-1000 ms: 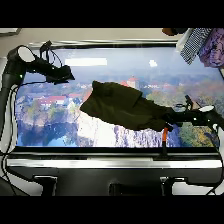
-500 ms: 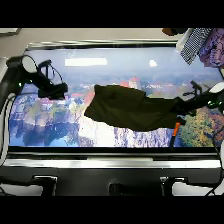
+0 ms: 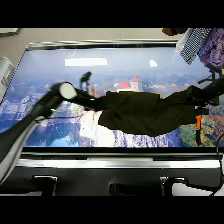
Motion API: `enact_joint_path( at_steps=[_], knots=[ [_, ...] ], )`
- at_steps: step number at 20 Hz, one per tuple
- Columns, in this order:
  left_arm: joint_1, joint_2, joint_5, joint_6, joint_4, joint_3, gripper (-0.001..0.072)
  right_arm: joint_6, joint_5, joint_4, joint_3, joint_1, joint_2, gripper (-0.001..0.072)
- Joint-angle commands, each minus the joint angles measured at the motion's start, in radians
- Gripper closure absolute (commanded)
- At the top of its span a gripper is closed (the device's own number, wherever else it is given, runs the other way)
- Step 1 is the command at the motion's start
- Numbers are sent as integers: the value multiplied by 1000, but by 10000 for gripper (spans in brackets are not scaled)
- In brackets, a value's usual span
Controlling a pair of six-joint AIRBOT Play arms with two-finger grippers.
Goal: Fold the clothes and pants, and hang the long-sleeved shirts on hangers.
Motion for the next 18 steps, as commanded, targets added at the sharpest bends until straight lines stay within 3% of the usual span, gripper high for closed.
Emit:
enact_joint_path(
  at_steps=[1, 3, 7, 10, 12, 18],
  knots=[
    [-148, -125, 280, -8, -226, 32, 696, 11, 74, -32, 48, 61, 14, 682],
    [-206, -232, 316, -29, -274, 108, 697, 13, 78, -59, 48, 102, 31, 682],
    [-300, -433, 312, -172, -279, 286, 697, 70, 64, -87, 50, 130, 77, 682],
    [-357, -552, 275, -210, -340, 412, 697, 74, 48, -76, 51, 130, 104, 682],
    [-392, -614, 272, -219, -381, 488, 697, 69, 46, -68, 51, 130, 112, 682],
    [-428, -728, 277, -370, -381, 587, 698, 51, 23, 46, 53, 130, 116, 682]
  ],
)
